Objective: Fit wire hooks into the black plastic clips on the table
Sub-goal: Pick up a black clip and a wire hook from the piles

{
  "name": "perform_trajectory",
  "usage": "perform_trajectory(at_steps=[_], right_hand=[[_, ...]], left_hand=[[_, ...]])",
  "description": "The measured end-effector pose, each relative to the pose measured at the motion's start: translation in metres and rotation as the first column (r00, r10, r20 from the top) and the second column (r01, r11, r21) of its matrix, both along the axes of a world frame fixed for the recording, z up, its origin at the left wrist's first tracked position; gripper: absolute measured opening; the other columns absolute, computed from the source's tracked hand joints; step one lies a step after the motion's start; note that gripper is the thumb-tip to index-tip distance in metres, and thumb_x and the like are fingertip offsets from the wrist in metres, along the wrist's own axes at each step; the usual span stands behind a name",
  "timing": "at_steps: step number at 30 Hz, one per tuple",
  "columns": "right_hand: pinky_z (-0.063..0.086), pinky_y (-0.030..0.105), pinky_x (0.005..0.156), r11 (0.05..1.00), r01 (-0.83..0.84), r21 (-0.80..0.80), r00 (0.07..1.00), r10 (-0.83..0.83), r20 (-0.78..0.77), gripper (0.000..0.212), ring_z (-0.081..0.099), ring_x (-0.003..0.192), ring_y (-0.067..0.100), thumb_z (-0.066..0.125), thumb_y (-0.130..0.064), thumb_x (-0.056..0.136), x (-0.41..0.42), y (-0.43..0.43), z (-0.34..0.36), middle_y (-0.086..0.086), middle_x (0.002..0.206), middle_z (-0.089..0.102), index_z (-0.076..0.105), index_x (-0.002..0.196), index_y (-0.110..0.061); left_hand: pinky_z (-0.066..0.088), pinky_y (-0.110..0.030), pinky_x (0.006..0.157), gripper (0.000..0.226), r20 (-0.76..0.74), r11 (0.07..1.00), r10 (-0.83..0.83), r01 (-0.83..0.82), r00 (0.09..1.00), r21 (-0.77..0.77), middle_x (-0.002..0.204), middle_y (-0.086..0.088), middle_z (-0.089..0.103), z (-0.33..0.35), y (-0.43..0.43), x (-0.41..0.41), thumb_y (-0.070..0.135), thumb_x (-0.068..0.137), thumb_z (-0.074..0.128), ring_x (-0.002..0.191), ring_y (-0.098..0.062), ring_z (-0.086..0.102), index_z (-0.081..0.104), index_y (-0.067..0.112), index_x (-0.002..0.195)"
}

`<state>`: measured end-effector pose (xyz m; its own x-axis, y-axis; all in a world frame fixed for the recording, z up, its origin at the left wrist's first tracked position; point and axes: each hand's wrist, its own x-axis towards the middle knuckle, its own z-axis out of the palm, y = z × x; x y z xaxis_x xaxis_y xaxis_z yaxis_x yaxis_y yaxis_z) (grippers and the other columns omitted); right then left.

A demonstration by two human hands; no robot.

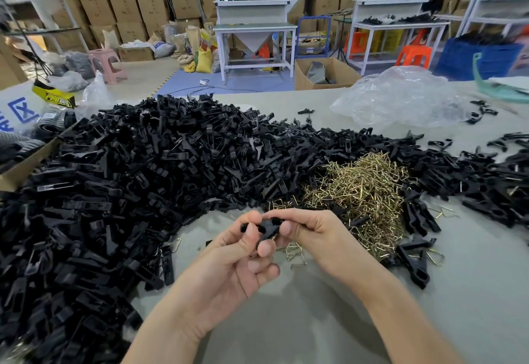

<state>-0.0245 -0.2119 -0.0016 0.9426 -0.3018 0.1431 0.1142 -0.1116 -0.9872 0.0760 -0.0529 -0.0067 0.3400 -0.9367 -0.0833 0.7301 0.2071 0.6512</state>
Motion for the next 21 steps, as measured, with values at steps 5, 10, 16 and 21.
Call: perform_trajectory(at_steps=[5,10,16,21], right_hand=[[0.055,0.032,0.094,1.000,-0.013,-0.009,1.000,0.013,-0.012,0.025,0.070,0.088,0.015,0.062,-0.027,0.095,-0.0012,-0.0004,-0.0005,0.018,0.095,0.074,0.076,0.108,-0.042],[0.054,0.028,0.091,1.000,-0.024,-0.015,0.999,0.023,-0.035,0.028,0.070,0.087,0.013,0.061,-0.021,0.096,-0.0026,-0.0003,0.0012,0.014,0.093,0.076,0.076,0.109,-0.040],[0.055,0.021,0.080,0.998,-0.039,0.047,0.999,0.039,0.007,0.023,0.069,0.082,0.009,0.062,-0.029,0.090,0.0006,0.0052,0.0054,0.001,0.087,0.075,0.076,0.106,-0.037],[0.057,0.030,0.092,1.000,-0.026,-0.011,0.997,0.025,-0.075,0.023,0.072,0.089,0.011,0.072,-0.036,0.088,0.0035,-0.0002,-0.0030,0.005,0.101,0.076,0.074,0.111,-0.039]], left_hand=[[0.056,-0.034,0.069,0.034,-0.019,1.000,0.019,-0.019,1.000,0.018,0.068,-0.005,0.060,-0.0007,-0.0011,-0.0008,0.024,0.063,0.095,0.053,-0.011,0.047,0.075,0.025,0.091],[0.056,-0.034,0.066,0.013,-0.040,0.995,0.048,-0.044,0.998,0.087,0.064,-0.004,0.057,-0.0013,-0.0022,-0.0030,0.022,0.077,0.084,0.052,-0.012,0.044,0.075,0.025,0.086],[0.055,-0.030,0.064,0.032,-0.114,1.000,0.006,-0.005,0.993,0.011,0.069,0.001,0.056,0.0005,-0.0013,0.0025,0.022,0.069,0.092,0.050,-0.008,0.045,0.075,0.025,0.096],[0.048,-0.024,0.049,0.021,-0.070,0.992,0.093,-0.086,0.993,0.097,0.064,0.004,0.050,0.0031,-0.0065,0.0050,0.025,0.093,0.061,0.044,-0.006,0.039,0.078,0.024,0.104]])
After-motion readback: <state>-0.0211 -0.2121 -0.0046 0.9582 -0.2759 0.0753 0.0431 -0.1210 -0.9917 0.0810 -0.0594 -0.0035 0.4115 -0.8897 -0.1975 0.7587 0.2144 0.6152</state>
